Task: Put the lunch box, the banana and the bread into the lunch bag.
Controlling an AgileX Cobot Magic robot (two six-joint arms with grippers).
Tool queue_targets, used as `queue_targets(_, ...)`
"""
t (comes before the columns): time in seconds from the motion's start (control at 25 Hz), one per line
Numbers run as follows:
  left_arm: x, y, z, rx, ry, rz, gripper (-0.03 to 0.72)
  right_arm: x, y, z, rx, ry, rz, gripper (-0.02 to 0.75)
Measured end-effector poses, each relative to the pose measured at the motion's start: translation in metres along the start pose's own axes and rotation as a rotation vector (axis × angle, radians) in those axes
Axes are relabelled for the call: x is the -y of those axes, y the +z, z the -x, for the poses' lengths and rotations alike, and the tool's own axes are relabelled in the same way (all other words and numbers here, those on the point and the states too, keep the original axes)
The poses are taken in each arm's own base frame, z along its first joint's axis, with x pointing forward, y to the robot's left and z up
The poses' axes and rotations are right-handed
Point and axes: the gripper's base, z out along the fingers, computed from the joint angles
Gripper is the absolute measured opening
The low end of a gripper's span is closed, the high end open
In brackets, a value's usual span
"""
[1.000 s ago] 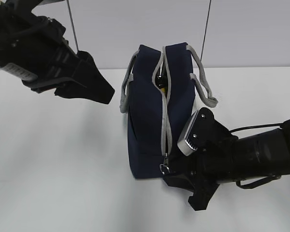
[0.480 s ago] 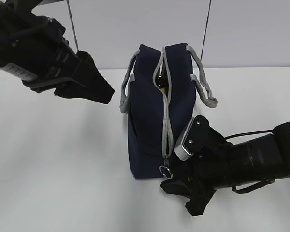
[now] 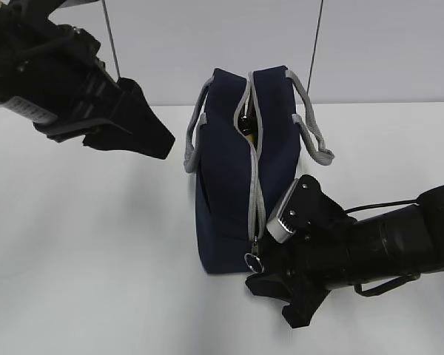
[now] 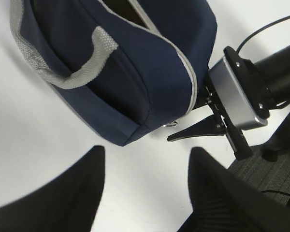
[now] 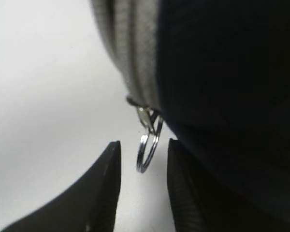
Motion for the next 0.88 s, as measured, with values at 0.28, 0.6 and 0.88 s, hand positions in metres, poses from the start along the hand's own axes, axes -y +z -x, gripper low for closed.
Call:
queue_targets(0.28,-0.0001,0.0000,0.0000,0.000,0.001,0.001,0.393,0.0000,0.0000,0.0000,0.000,0.032,0.000,0.240)
queue_targets(0.6,-0.0001,0.0000,0.0000,0.000,0.001,0.001,0.393,0.0000,-0.0011,0.0013,0.004,0.047,-0.003,0.239)
queue_targets(0.88,-0.0001,0.0000,0.0000,0.000,0.001,0.001,0.389,-0.0001,-0.0019,0.0023,0.007,0.047,-0.005,0.239)
